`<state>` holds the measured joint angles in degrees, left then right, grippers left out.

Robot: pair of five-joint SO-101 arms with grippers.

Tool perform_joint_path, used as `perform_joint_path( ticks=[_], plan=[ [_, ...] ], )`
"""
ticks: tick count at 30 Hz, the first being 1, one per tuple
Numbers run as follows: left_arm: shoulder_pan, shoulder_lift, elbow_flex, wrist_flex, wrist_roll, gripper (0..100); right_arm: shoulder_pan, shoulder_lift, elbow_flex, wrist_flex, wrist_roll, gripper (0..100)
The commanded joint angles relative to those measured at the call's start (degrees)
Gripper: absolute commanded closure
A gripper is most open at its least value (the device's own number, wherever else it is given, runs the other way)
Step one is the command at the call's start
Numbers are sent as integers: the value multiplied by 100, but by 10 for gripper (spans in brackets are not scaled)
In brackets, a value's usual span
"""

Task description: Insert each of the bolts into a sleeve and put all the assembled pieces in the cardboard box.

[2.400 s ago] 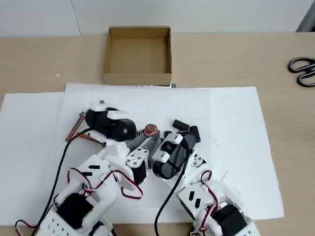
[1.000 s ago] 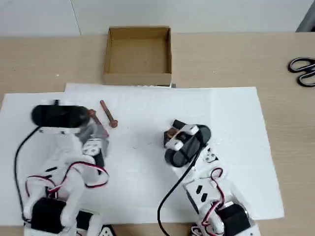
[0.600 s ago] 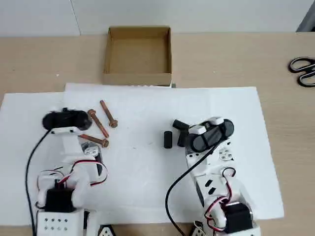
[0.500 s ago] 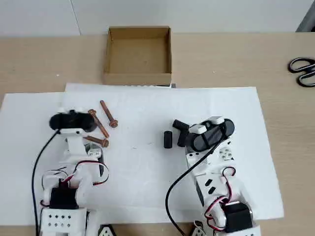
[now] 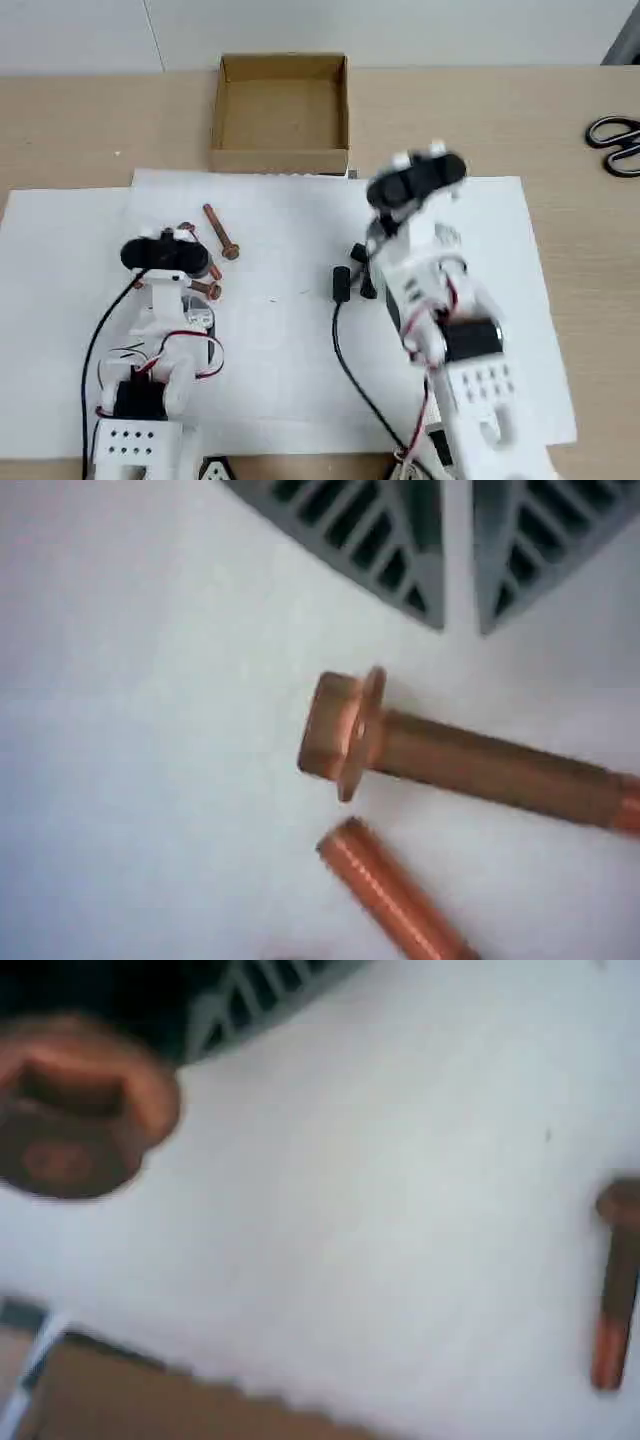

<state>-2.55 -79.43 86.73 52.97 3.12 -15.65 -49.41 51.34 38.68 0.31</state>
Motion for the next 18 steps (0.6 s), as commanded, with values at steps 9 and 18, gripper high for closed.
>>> perform_joint_path(
  ticks=[9,18],
  plan=[
    [-26,-62,92,-440,-18,994,40,4286,-4404,-725,237,996],
    [-26,-62,101,-431,-18,994,-119,7222,-7367,-840,299,996]
  ],
)
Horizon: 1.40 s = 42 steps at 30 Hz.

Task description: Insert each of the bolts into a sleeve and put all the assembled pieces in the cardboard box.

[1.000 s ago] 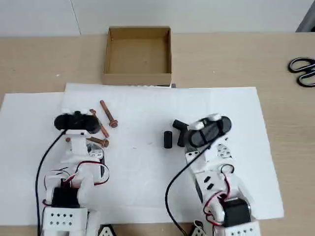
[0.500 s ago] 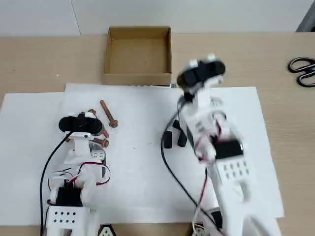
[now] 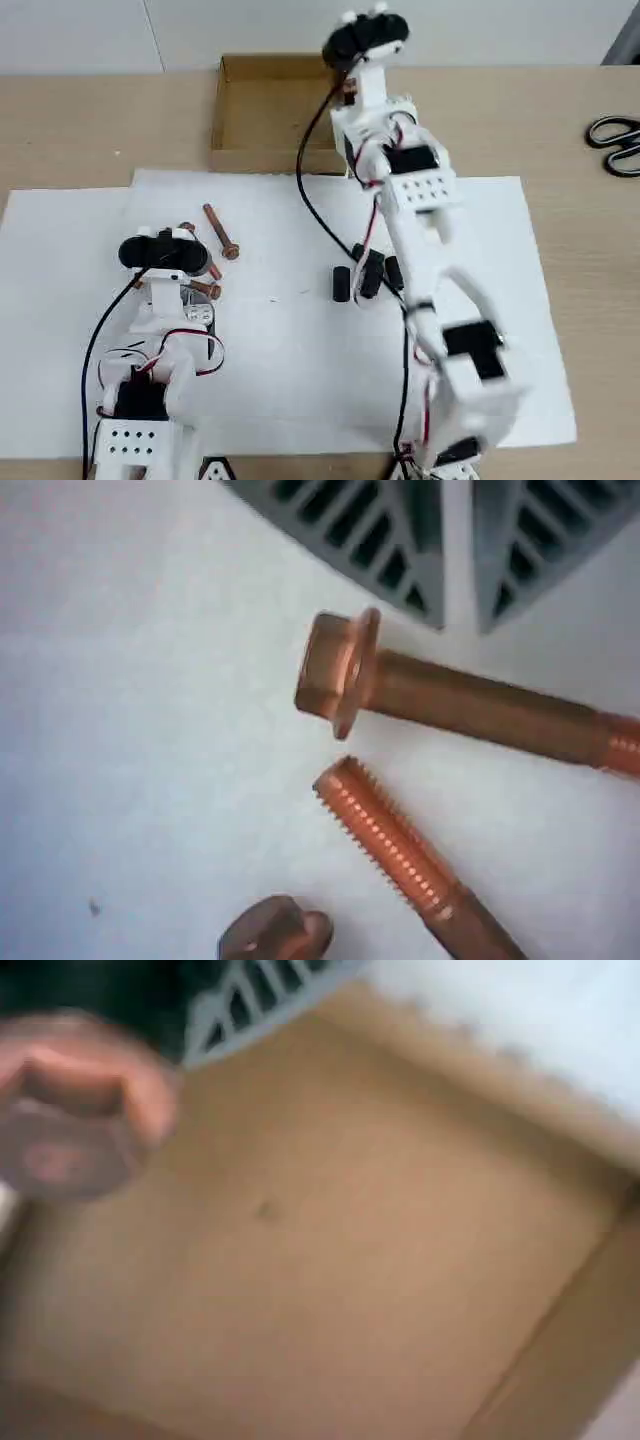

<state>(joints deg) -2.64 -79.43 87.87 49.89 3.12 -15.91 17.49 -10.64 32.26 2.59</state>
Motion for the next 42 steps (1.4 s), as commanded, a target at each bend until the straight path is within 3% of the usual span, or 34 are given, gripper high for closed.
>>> perform_joint_path(
  ticks=[1,9,13,16,25,33,38,42],
  plan=[
    [-18,-62,-13,-123,-18,994,-127,804,-1486,-198,70,996],
    [-26,-62,-13,-114,-9,994,-286,2475,-3508,-101,105,992],
    [-26,-62,-13,-114,-9,994,-295,2879,-4044,426,334,887],
    [-26,-62,-13,-114,-9,994,-295,2932,-4308,1138,334,812],
    [-26,-62,-13,-114,-9,994,-312,2941,-5969,3468,325,811],
    [-26,-62,-13,-114,-9,994,-444,2958,-7543,6607,325,811],
    [-26,-62,-13,-114,-9,994,-444,2738,-7305,6651,149,812],
    [-26,-62,-13,-114,-9,994,-462,2158,-6031,6651,-123,812]
  ],
)
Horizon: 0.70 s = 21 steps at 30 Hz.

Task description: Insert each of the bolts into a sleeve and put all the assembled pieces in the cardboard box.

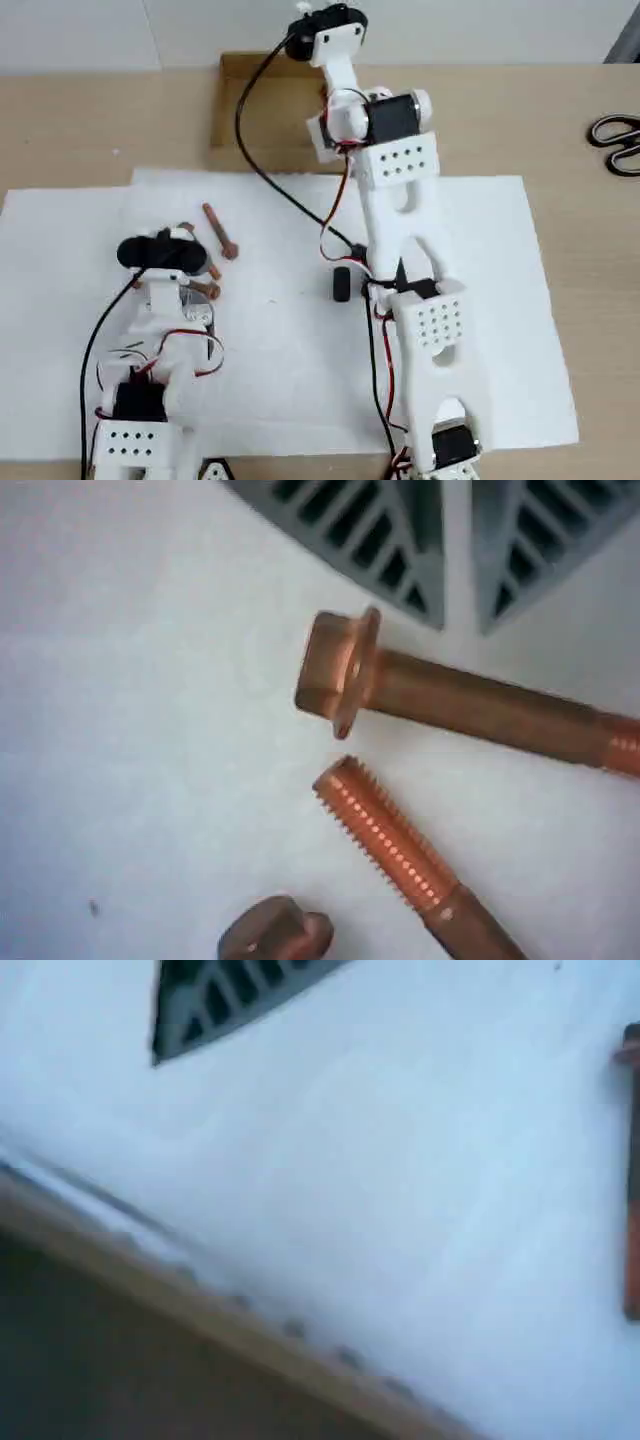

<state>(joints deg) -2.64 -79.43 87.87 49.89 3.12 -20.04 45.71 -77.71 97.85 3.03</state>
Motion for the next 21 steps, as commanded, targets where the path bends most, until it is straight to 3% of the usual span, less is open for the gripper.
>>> perform_joint_path(
  ticks=[1,7,17,21],
  plan=[
    [-26,-62,-13,-114,-9,994,-48,-892,1108,84,-176,812],
    [-26,-62,-13,-114,-9,994,-48,-2387,3226,48,-158,812],
    [-26,-62,-13,-114,-9,994,-22,-3662,5811,40,-211,812],
    [-26,-62,-13,-114,-9,994,84,-3670,6426,31,-800,812]
  ],
)
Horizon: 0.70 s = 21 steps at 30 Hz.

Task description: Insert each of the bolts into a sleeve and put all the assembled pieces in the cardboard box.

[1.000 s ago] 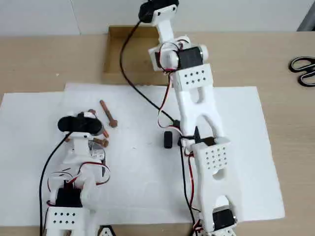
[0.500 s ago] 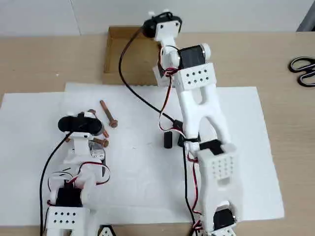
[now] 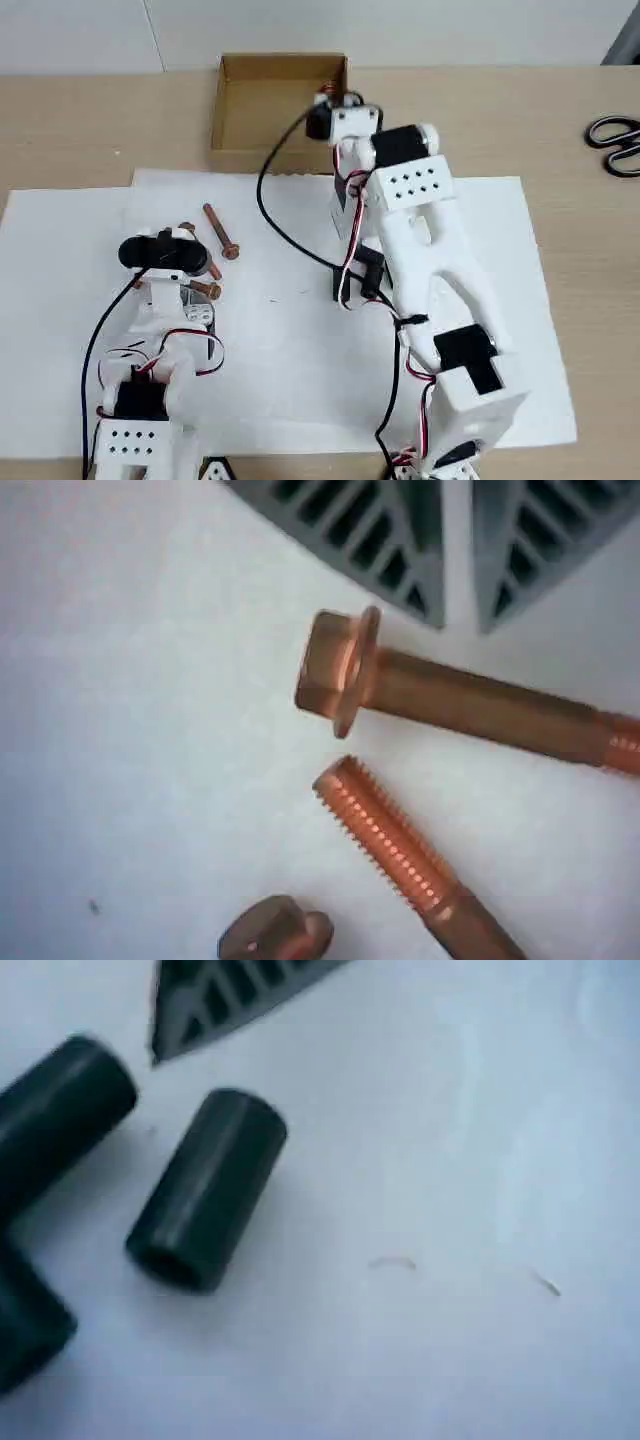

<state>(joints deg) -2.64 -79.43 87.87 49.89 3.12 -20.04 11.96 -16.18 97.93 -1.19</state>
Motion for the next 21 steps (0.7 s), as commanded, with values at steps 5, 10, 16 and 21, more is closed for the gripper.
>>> perform_joint_path(
  ticks=[5,10,16,21],
  plan=[
    [-26,-62,-13,-114,-9,994,127,-92,519,-13,-624,812],
    [-26,-62,-13,-114,-9,994,268,207,519,-13,-615,812],
    [-26,-62,-13,-114,-9,994,673,558,519,-92,-97,812],
    [-26,-62,-13,-114,-9,994,734,760,510,-92,246,812]
  ],
)
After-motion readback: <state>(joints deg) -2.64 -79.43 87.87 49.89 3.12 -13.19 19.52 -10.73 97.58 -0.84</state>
